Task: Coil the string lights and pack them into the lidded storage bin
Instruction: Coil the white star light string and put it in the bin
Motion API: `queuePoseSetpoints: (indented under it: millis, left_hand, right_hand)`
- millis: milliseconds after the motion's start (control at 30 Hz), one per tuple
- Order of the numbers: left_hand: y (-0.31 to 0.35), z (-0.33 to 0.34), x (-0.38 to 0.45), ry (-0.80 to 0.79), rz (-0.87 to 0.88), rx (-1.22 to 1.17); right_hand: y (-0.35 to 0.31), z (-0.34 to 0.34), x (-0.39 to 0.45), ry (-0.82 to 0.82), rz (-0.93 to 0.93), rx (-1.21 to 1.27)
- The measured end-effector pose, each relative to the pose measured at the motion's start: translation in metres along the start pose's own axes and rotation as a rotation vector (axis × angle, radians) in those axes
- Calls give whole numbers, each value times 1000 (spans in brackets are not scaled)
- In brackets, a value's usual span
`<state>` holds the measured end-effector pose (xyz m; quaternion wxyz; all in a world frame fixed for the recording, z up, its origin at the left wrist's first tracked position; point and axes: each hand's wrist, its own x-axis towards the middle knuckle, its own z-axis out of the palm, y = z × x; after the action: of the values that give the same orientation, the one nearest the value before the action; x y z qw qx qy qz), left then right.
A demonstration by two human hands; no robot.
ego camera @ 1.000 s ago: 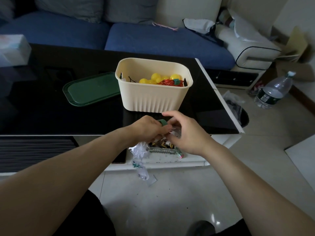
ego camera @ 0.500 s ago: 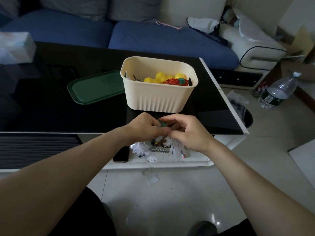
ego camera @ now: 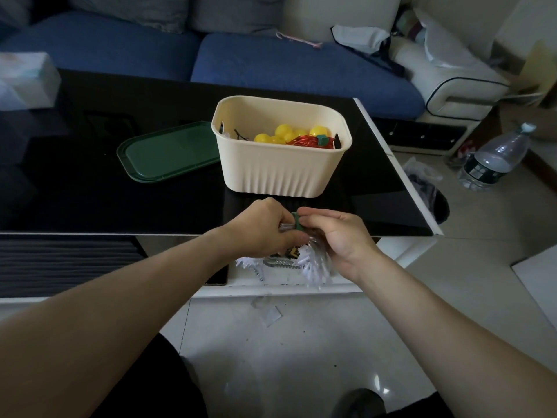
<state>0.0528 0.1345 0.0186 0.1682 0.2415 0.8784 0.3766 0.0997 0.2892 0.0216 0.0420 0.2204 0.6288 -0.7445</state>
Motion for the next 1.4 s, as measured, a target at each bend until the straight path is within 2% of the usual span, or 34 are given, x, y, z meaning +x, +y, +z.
queuePoseSetpoints:
  millis: [167, 400, 600, 767, 833, 967, 1133, 1233, 1400]
  left_hand:
    - [4, 2, 0, 55, 36, 132]
    - [4, 5, 5, 101, 84, 200]
    - [5, 7, 6, 167, 106, 204]
    - [11, 13, 4, 204, 114, 232]
    - [13, 15, 4, 257, 128, 232]
    - [13, 19, 6, 312, 226, 185]
    - [9, 21, 12, 290, 311, 226]
    - [8, 20, 13, 301, 305, 257]
    - [11, 15, 14, 321, 201, 268]
  right_hand:
    - [4, 8, 2, 107, 41, 78]
    - [1, 11, 1, 196, 66, 99]
    - [1, 4, 3, 205, 137, 93]
    - [1, -4, 8, 125, 227, 13]
    - [1, -4, 9, 158, 229, 18]
    - [3, -4, 15, 241, 222, 52]
    - [2, -9, 22, 158, 257, 28]
    - [-1, -13, 20, 122, 212, -84]
    - [-10, -19, 7, 17, -48, -264]
